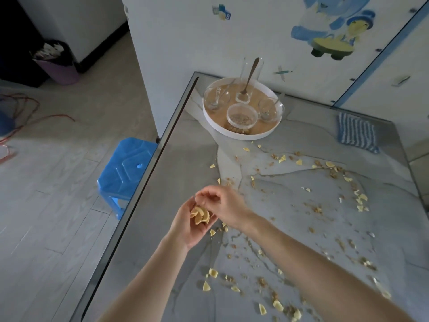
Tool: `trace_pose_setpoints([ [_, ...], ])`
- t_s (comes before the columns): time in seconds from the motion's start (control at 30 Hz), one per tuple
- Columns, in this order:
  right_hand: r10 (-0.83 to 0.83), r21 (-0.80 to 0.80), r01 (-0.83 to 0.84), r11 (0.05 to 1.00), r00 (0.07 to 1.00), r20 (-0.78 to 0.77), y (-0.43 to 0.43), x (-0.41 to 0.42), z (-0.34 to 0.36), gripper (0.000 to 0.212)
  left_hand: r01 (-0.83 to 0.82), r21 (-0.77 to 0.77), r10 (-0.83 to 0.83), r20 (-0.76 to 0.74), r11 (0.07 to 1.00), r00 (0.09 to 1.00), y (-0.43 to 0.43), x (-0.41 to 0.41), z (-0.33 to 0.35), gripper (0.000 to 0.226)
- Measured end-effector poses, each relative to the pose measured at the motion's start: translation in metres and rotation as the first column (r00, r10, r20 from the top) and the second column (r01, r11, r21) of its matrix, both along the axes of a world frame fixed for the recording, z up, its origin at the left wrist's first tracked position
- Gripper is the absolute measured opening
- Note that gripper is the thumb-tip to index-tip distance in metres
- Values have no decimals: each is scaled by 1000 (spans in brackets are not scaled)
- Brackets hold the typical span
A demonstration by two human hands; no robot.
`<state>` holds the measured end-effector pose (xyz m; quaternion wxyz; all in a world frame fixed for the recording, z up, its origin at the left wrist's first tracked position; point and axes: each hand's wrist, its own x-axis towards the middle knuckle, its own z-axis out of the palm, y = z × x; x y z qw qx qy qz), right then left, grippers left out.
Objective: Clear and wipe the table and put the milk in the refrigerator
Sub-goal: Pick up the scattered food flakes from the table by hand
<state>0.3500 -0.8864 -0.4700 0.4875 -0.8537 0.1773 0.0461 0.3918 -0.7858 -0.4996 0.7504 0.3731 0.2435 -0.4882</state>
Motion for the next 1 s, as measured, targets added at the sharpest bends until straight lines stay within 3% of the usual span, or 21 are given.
trace_pose_setpoints([
  [0.13, -215, -14, 216, 976, 974, 73, -15, -8, 1, 19, -80, -34, 76, -105, 996, 992, 1, 0, -3, 32],
  [0.2, -282, -143, 274, 951, 959, -33, -29, -17, -14, 19, -139, -31, 133, -152, 990, 979, 8, 4, -7, 31],
  [0.27, -277, -252, 220, 942, 936, -218, -39, -30, -38, 18, -164, -22, 159, -150, 986, 976, 16, 9, -9, 31],
  [0.33, -276, -274, 180, 945, 888, -369, -37, -41, -56, 20, -171, -18, 168, -119, 985, 979, 22, 14, -10, 32],
  [0.4, -284, -270, 181, 946, 865, -413, -28, -45, -64, 20, -190, -14, 188, -100, 982, 977, 28, 19, -11, 33],
  [0.5, -232, -246, 135, 960, 875, -425, -7, -37, -63, 20, -216, -4, 215, -86, 976, 973, 37, 25, -13, 33],
  [0.7, -3, -181, -80, 980, 909, -418, 30, -13, -62, 48, -223, -8, 222, -88, 975, 971, 48, 28, -13, 33],
  [0.77, 57, -193, -157, 968, 895, -441, 35, -9, -65, 42, -232, -2, 231, -84, 973, 969, 52, 29, -13, 33],
  [0.87, 45, -259, -158, 953, 918, -395, 39, -12, -65, 14, -234, 3, 233, -78, 972, 969, 57, 30, -14, 33],
  [1.0, 130, -310, -277, 910, 898, -420, 37, -11, -62, 22, -224, 16, 224, -69, 974, 972, 61, 27, -15, 33],
])
